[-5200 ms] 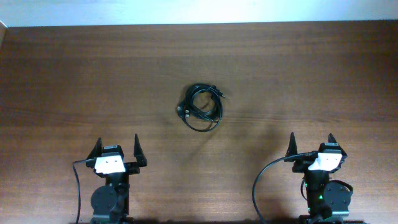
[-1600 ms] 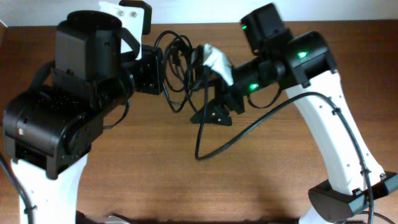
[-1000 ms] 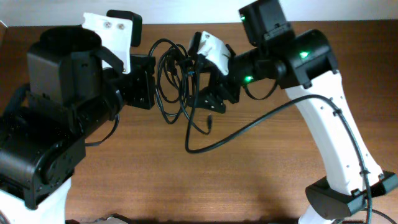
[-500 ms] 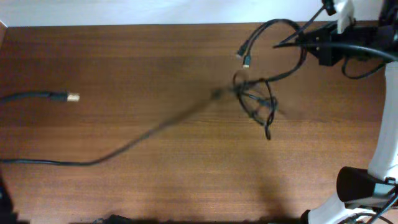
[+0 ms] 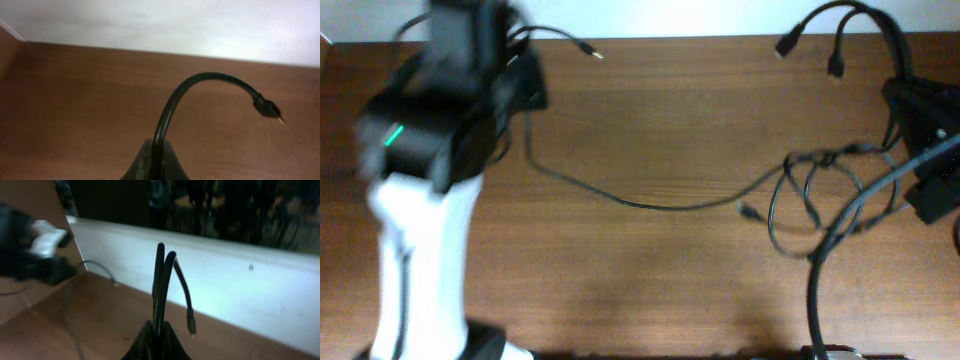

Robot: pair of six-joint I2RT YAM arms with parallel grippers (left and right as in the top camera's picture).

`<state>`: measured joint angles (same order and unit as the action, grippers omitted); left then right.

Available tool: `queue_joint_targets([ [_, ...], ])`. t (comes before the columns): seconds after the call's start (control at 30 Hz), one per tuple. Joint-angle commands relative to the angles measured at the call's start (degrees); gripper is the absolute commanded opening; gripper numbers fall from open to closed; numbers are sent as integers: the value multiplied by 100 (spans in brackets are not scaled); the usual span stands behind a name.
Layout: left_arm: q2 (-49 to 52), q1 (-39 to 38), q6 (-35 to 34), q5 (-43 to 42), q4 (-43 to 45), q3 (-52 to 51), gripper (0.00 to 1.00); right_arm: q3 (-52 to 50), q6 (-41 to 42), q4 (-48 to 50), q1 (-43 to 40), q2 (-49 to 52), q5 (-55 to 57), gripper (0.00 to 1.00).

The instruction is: Untangle cables

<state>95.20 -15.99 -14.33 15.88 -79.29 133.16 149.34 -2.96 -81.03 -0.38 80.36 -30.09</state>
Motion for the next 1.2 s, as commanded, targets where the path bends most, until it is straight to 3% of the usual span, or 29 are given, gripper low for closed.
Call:
queue_joint_targets([
  [0.0,1248,155,74,1003,590,-7,0,-50,90,-186,15,157,83,4],
  [0.03,1569,363,-81,1438,693,-7,0,-50,90,-275,15,120,83,4],
  [0.1,2020,1047,-476,1294,844,-7,0,-50,90,-413,15,-33,81,4],
  [0.17,2225,1515,-442,-455,835,-7,0,-50,66,-411,15,-76,79,4],
  [0.23,2382,1467,-339,-1239,780,-70,0,-50,66,-459,15,-61,79,4],
  [0.33,2863,870,-341,-1294,748,-540,0,-52,42,-562,15,-33,81,4],
  [0.37,2977,737,-339,-1292,743,-570,99,-52,42,-562,15,-33,83,4],
  [0.47,2876,494,-151,-1552,590,-385,99,-55,24,-660,15,28,199,4],
  [0.5,2673,422,339,-2413,442,-223,99,-55,24,-662,15,83,232,4],
  [0.53,2354,328,398,-2618,374,-168,99,-55,26,-667,15,186,229,4],
  [0.57,2070,238,496,-2809,319,-168,84,-55,26,-675,17,245,229,4],
  [0.6,1882,151,903,-3449,275,-168,97,-55,24,-675,15,280,229,4],
  [0.67,1731,-122,1419,-5152,44,-168,99,-55,22,-667,15,337,232,4],
  [0.73,1733,-485,1587,-5976,-7,-181,99,-55,24,-667,15,343,232,4],
  [0.8,1733,-918,1128,-6210,-9,-181,99,-55,24,-669,15,343,236,4],
  [0.9,1733,-1506,-1005,-6288,87,-181,99,-55,24,-680,15,343,238,4],
  [1.03,1733,-1832,-1178,-6061,662,-181,99,-55,-129,-562,0,376,802,4],
  [1.17,1733,-1987,-2232,-6529,1333,-181,99,-55,-129,-4,0,424,2026,4],
])
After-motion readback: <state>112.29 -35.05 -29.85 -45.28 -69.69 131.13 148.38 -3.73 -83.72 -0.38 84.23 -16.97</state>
